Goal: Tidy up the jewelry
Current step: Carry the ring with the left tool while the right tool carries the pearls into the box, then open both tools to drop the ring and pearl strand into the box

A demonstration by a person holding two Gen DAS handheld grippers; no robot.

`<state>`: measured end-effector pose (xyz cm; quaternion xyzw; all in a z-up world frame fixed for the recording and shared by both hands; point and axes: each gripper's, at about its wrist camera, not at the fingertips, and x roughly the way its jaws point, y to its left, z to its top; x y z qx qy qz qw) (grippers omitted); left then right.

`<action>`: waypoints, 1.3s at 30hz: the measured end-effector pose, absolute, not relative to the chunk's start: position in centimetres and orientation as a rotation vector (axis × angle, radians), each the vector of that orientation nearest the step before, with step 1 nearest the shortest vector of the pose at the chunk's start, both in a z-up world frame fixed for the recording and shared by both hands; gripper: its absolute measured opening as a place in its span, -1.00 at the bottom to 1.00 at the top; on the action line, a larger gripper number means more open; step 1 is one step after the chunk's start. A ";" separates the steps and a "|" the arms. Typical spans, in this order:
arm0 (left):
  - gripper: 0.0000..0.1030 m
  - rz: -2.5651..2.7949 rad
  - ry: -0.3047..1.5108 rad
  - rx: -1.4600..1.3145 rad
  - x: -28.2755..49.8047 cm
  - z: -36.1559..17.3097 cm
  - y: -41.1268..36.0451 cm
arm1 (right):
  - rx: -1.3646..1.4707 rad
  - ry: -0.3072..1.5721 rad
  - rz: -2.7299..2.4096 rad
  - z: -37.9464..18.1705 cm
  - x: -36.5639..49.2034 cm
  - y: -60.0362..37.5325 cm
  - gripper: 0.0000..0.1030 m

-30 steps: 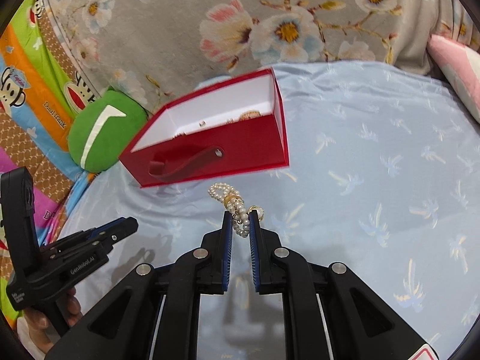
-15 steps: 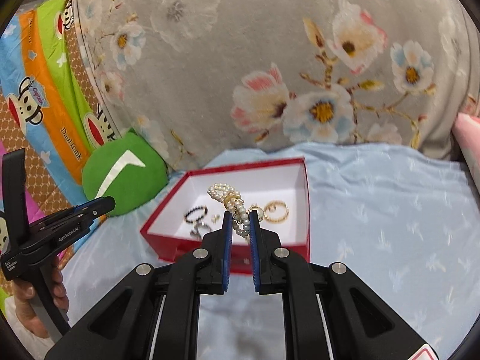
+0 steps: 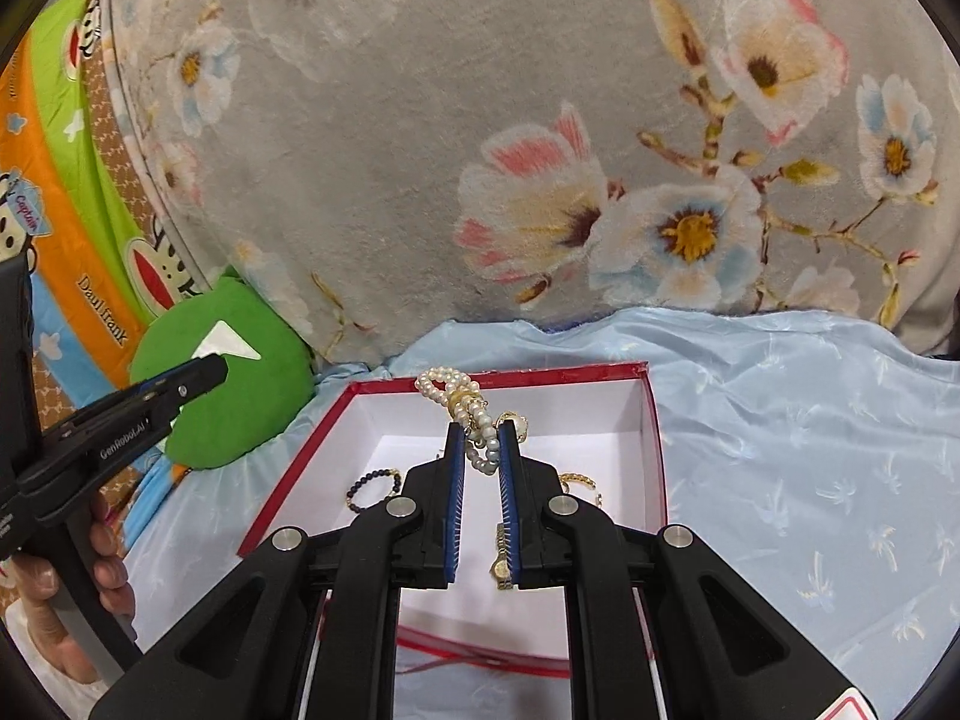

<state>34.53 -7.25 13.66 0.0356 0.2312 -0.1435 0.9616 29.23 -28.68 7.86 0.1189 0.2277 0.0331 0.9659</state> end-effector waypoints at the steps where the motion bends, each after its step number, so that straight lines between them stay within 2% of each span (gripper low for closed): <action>1: -0.61 -0.286 0.475 0.076 35.3 13.4 -7.5 | 0.238 0.470 0.066 7.5 29.8 -28.7 -0.80; 14: -0.61 -0.251 0.554 0.099 41.0 9.2 -9.0 | 0.233 0.564 0.047 3.0 34.3 -29.1 -0.80; 30: -0.59 -0.229 0.626 0.112 43.6 5.4 -9.5 | 0.233 0.612 0.041 0.1 35.7 -29.2 -0.81; 32: -0.34 -0.218 0.632 0.102 43.7 5.3 -9.3 | 0.234 0.607 0.039 0.1 35.6 -29.2 -0.81; 33: 0.11 -0.204 0.631 0.097 43.7 5.2 -9.1 | 0.236 0.603 0.040 0.2 35.5 -29.2 -0.80; 34: 0.45 -0.192 0.621 0.090 43.7 5.3 -8.9 | 0.237 0.598 0.038 0.2 35.4 -29.2 -0.80; 39: 0.47 -0.188 0.601 0.074 43.3 5.6 -8.4 | 0.241 0.587 0.037 0.4 35.2 -29.2 -0.80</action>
